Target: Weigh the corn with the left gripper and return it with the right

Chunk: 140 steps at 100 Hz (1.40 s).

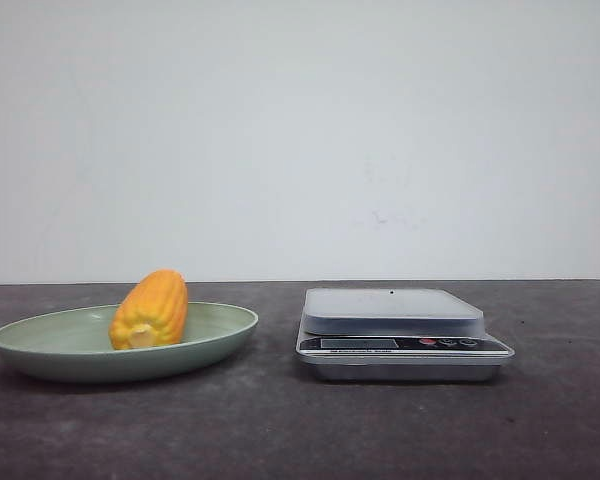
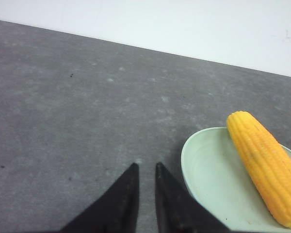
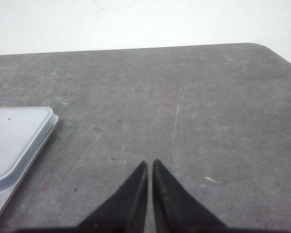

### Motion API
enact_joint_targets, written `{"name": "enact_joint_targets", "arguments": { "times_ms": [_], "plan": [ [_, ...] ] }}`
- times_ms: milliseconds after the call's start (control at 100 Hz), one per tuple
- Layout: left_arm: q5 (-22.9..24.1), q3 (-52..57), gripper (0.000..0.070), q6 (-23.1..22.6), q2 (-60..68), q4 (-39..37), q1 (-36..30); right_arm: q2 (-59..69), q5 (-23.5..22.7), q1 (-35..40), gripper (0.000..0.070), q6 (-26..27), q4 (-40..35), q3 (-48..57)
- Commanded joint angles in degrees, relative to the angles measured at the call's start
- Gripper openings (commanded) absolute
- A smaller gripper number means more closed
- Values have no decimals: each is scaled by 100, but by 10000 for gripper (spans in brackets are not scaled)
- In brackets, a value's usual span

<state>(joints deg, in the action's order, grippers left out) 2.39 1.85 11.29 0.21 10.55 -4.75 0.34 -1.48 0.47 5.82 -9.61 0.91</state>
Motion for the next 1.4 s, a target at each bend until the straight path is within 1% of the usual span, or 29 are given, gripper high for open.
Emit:
{"name": "enact_joint_targets", "arguments": {
  "times_ms": [0,170,470,620,710,770,830,880,990,1140,1200,1220,1240,1250,1260,1270,1280,1290,1300,1310,1330,1340,1350,1370,1390],
  "plan": [
    [-17,-72,26,-76,-2,52,-2,-11,-2,15,12,-28,74,-22],
    [-17,-72,26,-76,-2,52,-2,-11,-2,15,12,-28,77,-22],
    [-9,-72,26,-74,-2,-26,-2,-11,-44,15,12,129,79,-20],
    [39,-72,25,-232,-2,-20,-2,-11,-136,15,12,151,151,-20],
    [52,-70,10,-199,-2,4,-2,-9,-199,15,6,437,142,-15],
    [103,-4,11,-7,-2,-33,-2,-9,-229,15,5,675,118,37],
    [170,175,12,306,13,-28,-2,9,-243,15,4,1019,-24,234],
    [199,389,14,518,61,-17,-2,79,-245,15,4,1165,-111,435],
    [229,1073,15,859,415,162,-2,461,-243,15,4,1283,-306,1108],
    [227,2218,13,883,1408,756,-2,1307,-245,15,4,1281,-616,2057],
    [103,2667,13,761,1825,1045,-4,1668,-343,15,7,1250,-828,2413],
    [4,2800,16,671,1952,1119,-7,1779,-387,15,19,1239,-898,2522],
    [-90,2922,29,595,2074,1182,-7,1882,-446,15,52,1235,-966,2627],
    [-138,2983,40,573,2131,1220,-7,1952,-474,15,93,1231,-1016,2699],
    [-179,3042,55,564,2186,1252,-9,1976,-483,15,110,1226,-1034,2723],
    [-223,3099,77,568,2236,1283,-9,2017,-494,15,145,1220,-1062,2767],
    [-264,3152,102,568,2286,1307,-9,2057,-507,15,186,1213,-1095,2813],
    [-304,3204,132,568,2334,1329,-9,2116,-520,17,254,1193,-1143,2879],
    [-345,3252,164,568,2378,1355,-9,2131,-522,20,272,1189,-1156,2894],
    [-382,3298,199,568,2422,1373,-9,2184,-535,20,338,1172,-1180,2948],
    [-435,3383,269,570,2503,1403,-9,2249,-575,22,420,1169,-1202,3010],
    [-450,3423,302,570,2542,1419,-11,2264,-590,22,438,1169,-1207,3023],
    [-466,3458,334,570,2579,1429,-11,2308,-640,22,486,1169,-1213,3062],
    [-501,3523,389,570,2651,1447,-15,2358,-708,22,526,1176,-1215,3106],
    [-557,3580,426,566,2715,1473,-15,2400,-787,22,536,1180,-1217,3147]
  ]
}}
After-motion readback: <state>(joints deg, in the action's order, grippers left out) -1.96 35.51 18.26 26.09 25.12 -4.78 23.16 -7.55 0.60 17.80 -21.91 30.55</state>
